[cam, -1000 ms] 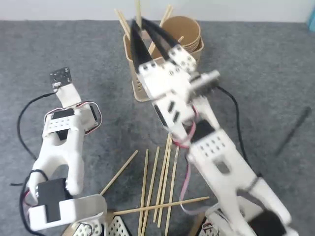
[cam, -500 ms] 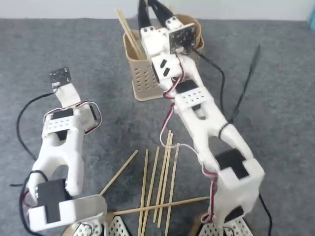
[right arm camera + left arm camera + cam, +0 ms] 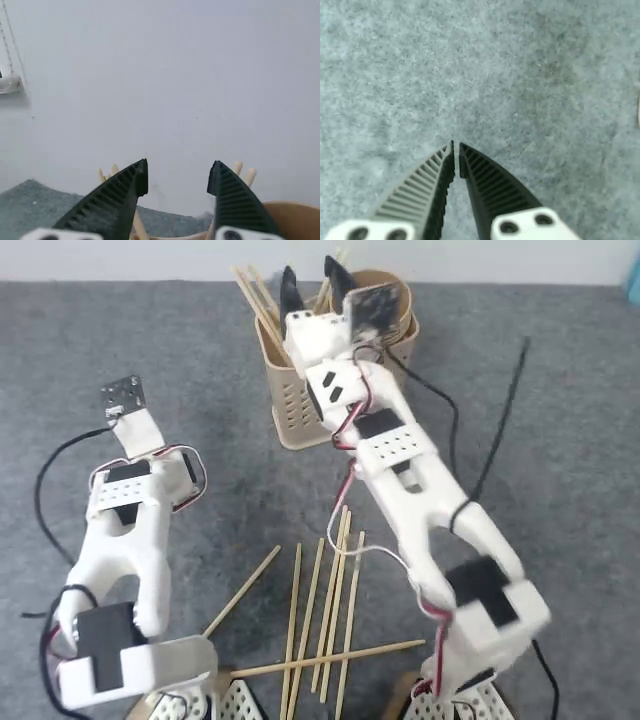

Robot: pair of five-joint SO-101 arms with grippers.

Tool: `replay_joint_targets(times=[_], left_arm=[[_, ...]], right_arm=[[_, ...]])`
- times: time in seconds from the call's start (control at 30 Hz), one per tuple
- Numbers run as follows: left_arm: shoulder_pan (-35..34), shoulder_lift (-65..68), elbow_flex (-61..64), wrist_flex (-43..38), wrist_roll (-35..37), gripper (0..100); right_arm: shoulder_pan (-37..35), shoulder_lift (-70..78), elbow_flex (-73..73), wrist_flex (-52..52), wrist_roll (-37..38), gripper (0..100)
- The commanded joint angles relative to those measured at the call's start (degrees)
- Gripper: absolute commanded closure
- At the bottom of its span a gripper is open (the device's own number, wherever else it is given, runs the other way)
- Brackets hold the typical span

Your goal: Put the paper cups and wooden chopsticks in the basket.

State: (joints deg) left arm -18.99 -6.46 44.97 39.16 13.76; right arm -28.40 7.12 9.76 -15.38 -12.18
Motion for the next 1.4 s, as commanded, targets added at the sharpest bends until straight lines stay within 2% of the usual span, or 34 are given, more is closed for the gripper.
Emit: replay_joint_targets(times=[0.0, 0.2, 0.33, 0.5, 0.7, 0.87, 1.0, 1.23, 1.37], left_arm=[[-0.35, -0.18, -1.89, -1.49, 0.09, 99], [-0.35, -0.18, -1.89, -1.49, 0.0, 99], [-0.35, -0.18, -1.89, -1.41, 0.0, 99], [-0.35, -0.18, -1.89, -1.41, 0.0, 99], [-0.09, -0.18, -1.27, -1.32, -0.09, 99], [0.18, -0.26, -1.54, 1.58, -3.87, 99], [1.67, -0.26, -1.54, 2.29, -8.53, 99], [1.76, -0.26, -1.27, 2.29, -8.7, 99], [1.76, -0.26, -1.27, 2.29, -8.7, 99]], right_arm=[[0.22, -14.81, 0.18, 13.05, -7.74, 79.4], [-0.22, -33.36, 2.64, 42.42, -15.91, 79.4], [-2.07, -41.19, 5.01, 60.7, -20.13, 83.8], [-2.33, -43.56, 10.02, 73.98, -20.92, 90.3], [-2.86, -43.56, 24.53, 76.09, -19.87, 90.8], [-4.53, -43.56, 39.65, 75.56, -13.1, 90.8], [-4.53, -43.56, 45.19, 73.45, -16.09, 90.8], [-6.9, -43.47, 54.59, 59.82, -21.98, 90.8], [-8.92, -43.47, 55.47, 57.36, -22.59, 90.7]])
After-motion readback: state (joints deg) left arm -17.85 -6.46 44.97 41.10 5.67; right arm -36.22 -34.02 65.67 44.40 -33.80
